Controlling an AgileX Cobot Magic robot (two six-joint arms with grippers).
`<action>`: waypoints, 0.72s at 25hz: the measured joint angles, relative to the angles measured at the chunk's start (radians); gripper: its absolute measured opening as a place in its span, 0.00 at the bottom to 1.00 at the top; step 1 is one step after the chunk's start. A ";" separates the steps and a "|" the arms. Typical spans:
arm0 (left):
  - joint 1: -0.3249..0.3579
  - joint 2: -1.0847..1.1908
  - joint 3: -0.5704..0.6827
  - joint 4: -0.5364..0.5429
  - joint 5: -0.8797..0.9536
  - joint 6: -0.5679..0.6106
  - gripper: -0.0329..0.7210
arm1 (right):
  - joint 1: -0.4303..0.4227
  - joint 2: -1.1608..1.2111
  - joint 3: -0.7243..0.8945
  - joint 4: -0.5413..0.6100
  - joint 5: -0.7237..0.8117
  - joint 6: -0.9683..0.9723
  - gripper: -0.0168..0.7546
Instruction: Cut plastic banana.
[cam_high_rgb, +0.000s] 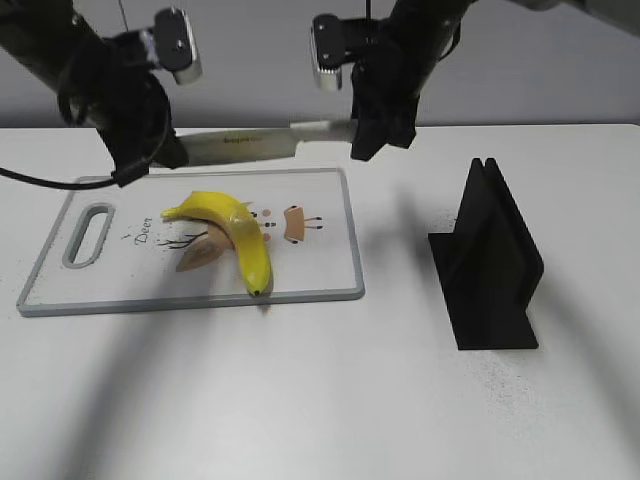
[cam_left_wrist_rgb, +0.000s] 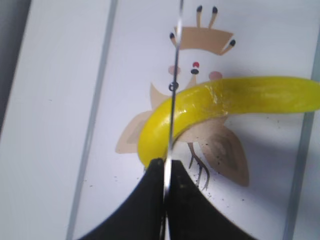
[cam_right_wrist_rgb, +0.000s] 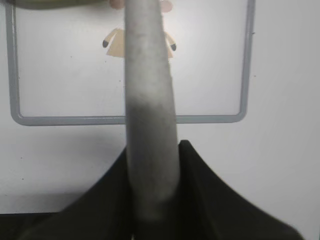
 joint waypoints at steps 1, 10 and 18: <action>0.000 -0.030 0.000 0.000 0.002 0.000 0.03 | 0.001 -0.019 0.000 0.000 0.001 0.013 0.29; 0.000 -0.186 0.000 -0.010 0.018 0.000 0.03 | 0.005 -0.150 -0.002 0.011 0.005 0.037 0.30; 0.000 -0.184 0.000 -0.058 -0.071 -0.048 0.72 | 0.005 -0.150 -0.002 0.016 0.005 0.071 0.28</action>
